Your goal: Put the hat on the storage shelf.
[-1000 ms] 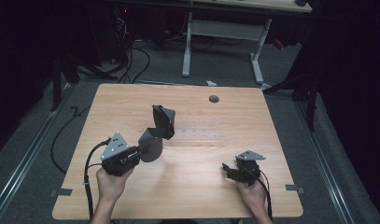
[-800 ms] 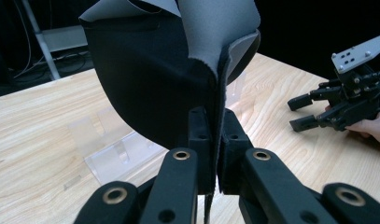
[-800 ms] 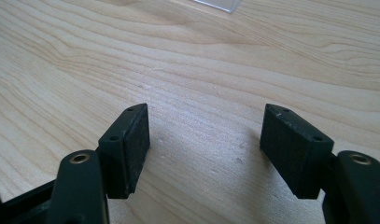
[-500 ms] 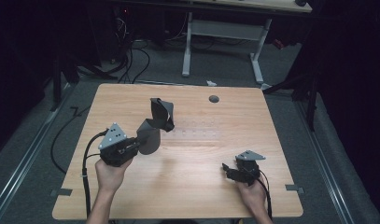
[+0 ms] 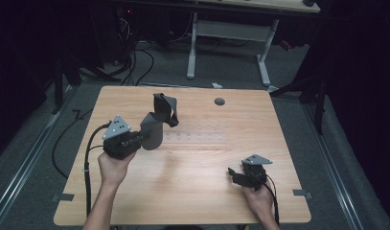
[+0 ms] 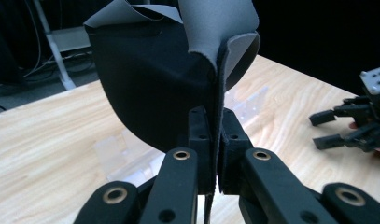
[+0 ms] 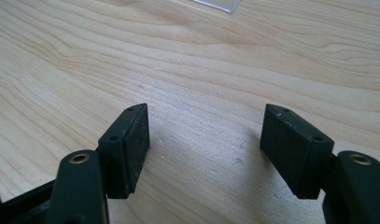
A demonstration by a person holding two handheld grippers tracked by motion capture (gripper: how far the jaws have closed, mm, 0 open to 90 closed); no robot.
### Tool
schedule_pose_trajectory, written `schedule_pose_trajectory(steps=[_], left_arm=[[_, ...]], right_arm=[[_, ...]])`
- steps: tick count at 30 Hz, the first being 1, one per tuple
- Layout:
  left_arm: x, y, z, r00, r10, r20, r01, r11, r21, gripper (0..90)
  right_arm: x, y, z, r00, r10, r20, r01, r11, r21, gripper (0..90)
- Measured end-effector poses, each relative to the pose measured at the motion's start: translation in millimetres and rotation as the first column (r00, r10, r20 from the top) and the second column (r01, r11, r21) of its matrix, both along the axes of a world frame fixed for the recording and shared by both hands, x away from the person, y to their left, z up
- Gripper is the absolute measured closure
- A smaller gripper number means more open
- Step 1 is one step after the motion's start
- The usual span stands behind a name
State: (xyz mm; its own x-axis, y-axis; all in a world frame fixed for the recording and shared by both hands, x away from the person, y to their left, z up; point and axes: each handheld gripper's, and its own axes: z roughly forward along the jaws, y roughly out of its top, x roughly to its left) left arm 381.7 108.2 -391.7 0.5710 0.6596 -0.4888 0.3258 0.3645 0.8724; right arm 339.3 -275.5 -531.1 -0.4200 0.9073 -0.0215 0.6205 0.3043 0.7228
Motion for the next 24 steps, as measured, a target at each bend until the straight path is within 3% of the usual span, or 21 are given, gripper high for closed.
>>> schedule_pose_trajectory(steps=[8, 9, 10, 13, 24], left_arm=[[17.0, -3.6, 3.1, 0.9996, 0.025, 0.009, -0.025, 0.9996, 0.009, 86.5], [18.9, -3.7, 3.1, 0.9995, 0.030, 0.013, -0.031, 0.9994, 0.015, 86.5], [22.7, -5.8, 2.1, 0.9977, 0.056, 0.037, -0.058, 0.9971, 0.049, 86.4], [27.1, -6.8, 0.5, 0.9966, 0.068, 0.046, -0.071, 0.9952, 0.068, 86.5], [47.8, -8.8, -9.0, 0.9943, 0.097, 0.045, -0.099, 0.9940, 0.047, 86.5]], right_arm=[[-0.1, 0.2, 0.0, 1.0000, 0.000, -0.001, 0.000, 1.000, 0.000, 33.0], [-0.1, 0.2, 0.0, 1.0000, 0.000, -0.001, 0.000, 1.000, 0.000, 33.0], [-0.1, 0.2, 0.0, 1.0000, 0.000, -0.001, 0.000, 1.000, 0.000, 33.0], [-0.2, 0.3, 0.0, 1.0000, -0.001, -0.002, 0.001, 1.000, 0.001, 33.0], [-0.2, 0.3, 0.0, 1.0000, 0.000, -0.002, 0.000, 1.000, 0.001, 32.9]])
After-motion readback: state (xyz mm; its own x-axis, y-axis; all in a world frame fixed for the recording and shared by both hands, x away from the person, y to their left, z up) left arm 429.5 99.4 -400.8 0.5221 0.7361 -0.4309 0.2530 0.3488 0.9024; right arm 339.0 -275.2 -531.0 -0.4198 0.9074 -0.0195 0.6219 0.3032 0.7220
